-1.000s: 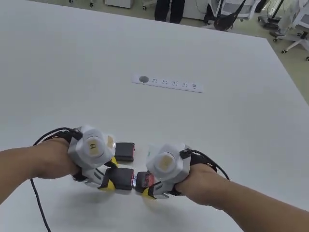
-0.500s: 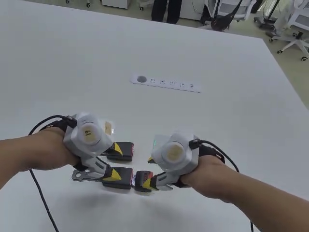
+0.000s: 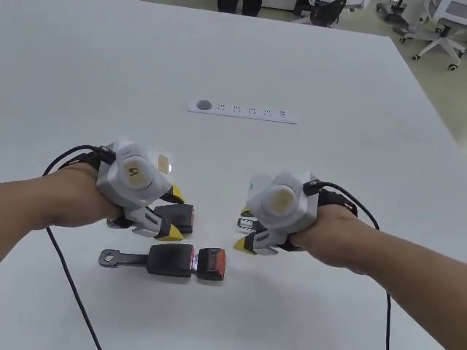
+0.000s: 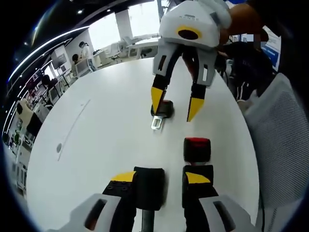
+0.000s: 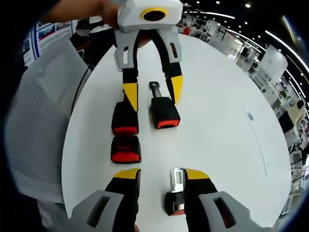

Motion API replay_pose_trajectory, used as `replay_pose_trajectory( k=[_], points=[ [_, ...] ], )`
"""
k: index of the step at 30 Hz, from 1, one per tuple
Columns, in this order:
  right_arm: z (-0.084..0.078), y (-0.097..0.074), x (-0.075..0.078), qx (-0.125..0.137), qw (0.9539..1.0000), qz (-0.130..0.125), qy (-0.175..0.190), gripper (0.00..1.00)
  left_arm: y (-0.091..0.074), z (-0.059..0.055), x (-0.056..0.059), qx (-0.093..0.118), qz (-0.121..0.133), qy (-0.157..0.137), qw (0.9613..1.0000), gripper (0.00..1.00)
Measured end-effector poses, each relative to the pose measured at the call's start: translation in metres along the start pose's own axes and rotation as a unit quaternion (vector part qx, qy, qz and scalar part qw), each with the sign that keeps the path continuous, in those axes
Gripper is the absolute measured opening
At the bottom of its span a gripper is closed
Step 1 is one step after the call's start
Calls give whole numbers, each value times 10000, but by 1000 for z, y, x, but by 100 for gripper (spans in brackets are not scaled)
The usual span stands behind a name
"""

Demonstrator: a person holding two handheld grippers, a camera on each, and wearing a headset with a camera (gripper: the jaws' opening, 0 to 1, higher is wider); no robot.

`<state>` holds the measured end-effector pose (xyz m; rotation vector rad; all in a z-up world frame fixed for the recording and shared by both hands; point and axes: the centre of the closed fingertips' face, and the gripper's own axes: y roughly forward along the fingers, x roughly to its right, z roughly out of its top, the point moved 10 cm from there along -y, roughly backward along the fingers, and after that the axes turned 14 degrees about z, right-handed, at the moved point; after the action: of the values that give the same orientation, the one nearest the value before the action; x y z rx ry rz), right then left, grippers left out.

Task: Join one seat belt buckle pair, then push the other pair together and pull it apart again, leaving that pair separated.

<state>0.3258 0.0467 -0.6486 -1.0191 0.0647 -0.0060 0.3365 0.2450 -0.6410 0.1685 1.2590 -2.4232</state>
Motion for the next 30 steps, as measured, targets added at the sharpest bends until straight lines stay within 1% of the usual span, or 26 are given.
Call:
replay_pose_trajectory(
  k=[3, 4, 6, 7, 8, 11, 13, 16, 17, 20, 22, 25, 26, 28, 30],
  points=[
    [-14, 4, 6, -49, 10000, -27, 30, 32, 1, 0, -1, -12, -15, 84, 10000, 40],
    [-15, 1, 5, -73, 9999, -66, 41, 33, 4, -2, -4, -11, -17, 70, 10000, 40],
    [-20, -2, 9, -93, 9998, -125, 98, 33, 7, -6, -8, -25, -12, 59, 10000, 41],
    [-23, -3, 11, -96, 9998, -126, 129, 33, 8, -6, -5, -63, -22, 40, 10000, 42],
    [-25, -4, 12, -115, 9998, -112, 150, 33, 9, -8, -5, -88, -24, 44, 9999, 42],
    [-35, -5, 18, -220, 9996, -102, 170, 34, 12, -21, -14, -165, -24, -5, 9999, 43],
    [-41, -5, 22, -253, 9994, -92, 198, 34, 11, -21, -12, -267, -56, 20, 9996, 43],
    [-50, -7, 27, -310, 9991, -88, 273, 35, 18, -32, -11, -394, -121, 74, 9991, 43],
    [-51, -7, 28, -311, 9990, -76, 299, 35, 21, -35, -13, -419, -116, 85, 9990, 43],
    [-57, -2, 33, -318, 9990, -11, 316, 35, 24, -38, -15, -462, -155, 55, 9988, 42],
    [-57, 0, 35, -290, 9991, 56, 315, 35, 27, -40, -16, -469, -205, 68, 9987, 41],
    [-55, 3, 38, -299, 9989, 241, 281, 32, 32, -43, -20, -496, -281, 82, 9983, 36],
    [-55, 4, 39, -316, 9989, 238, 259, 32, 33, -42, -20, -501, -277, 95, 9983, 36],
    [-55, 5, 39, -352, 9985, 330, 243, 32, 35, -42, -21, -530, -298, 130, 9981, 35],
    [-55, 7, 43, -385, 9984, 375, 199, 31, 36, -42, -20, -536, -370, 205, 9977, 34]
  ],
)
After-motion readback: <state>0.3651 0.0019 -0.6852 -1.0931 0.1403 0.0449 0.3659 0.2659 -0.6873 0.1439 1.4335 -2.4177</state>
